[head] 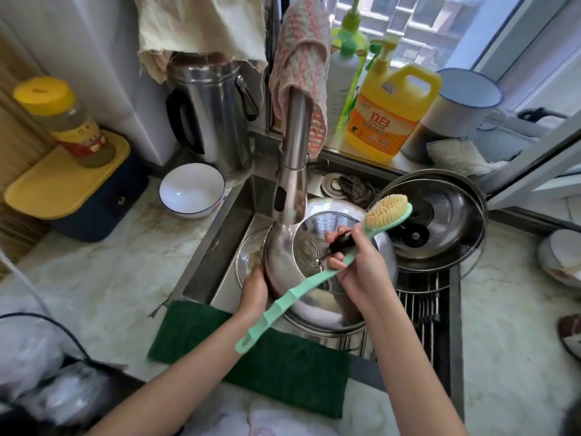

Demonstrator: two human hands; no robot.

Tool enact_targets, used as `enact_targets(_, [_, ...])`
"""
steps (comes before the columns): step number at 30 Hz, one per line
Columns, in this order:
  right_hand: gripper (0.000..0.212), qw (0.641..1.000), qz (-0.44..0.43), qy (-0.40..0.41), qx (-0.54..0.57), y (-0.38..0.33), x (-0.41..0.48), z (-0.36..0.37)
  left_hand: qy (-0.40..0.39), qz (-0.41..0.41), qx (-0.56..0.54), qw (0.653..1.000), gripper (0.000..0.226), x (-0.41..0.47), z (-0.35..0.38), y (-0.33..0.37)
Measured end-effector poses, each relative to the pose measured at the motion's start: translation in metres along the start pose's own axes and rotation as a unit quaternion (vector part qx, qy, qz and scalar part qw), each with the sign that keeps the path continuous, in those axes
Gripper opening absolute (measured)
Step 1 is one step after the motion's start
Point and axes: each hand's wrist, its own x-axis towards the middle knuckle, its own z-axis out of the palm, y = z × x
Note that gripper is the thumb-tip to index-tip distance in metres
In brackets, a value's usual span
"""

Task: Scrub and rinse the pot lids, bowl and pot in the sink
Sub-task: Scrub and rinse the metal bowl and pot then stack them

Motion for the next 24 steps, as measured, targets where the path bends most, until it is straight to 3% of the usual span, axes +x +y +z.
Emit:
enact_targets(3, [0.032, 0.996, 0.03, -0.004, -0.089, -0.006, -0.003, -0.006, 0.001, -0.032, -0.087, 0.996, 0.047, 0.008, -0.002, 0.006])
enact_targets(7, [0.038, 0.956, 0.043, 0.01, -0.29, -0.021, -0.008, -0.02, 0.004, 0.001, -0.061, 0.998, 0.041, 0.014, -0.004, 0.03])
enact_targets(11, [0.04, 0.881, -0.059, 0.12, -0.454, -0.029, -0.002, -0.038, -0.013, -0.012, -0.021, 1.0, 0.041, 0.022, -0.004, 0.045])
enact_targets(15, [0.045, 0.839, -0.155, 0.053, -0.52, -0.037, 0.001, -0.042, -0.034, -0.059, 0.013, 0.998, 0.041, 0.03, -0.009, 0.051])
enact_targets(17, [0.042, 0.837, -0.161, -0.017, -0.522, -0.037, 0.001, -0.04, -0.051, -0.073, 0.037, 0.995, 0.042, 0.033, -0.008, 0.051])
enact_targets(20, [0.046, 0.845, -0.081, -0.104, -0.518, -0.032, 0.002, -0.035, -0.08, -0.104, 0.077, 0.988, 0.046, 0.035, -0.002, 0.054])
enact_targets(24, [0.036, 0.878, -0.024, -0.08, -0.471, -0.028, 0.006, -0.024, -0.106, -0.125, 0.108, 0.981, 0.049, 0.04, 0.009, 0.061])
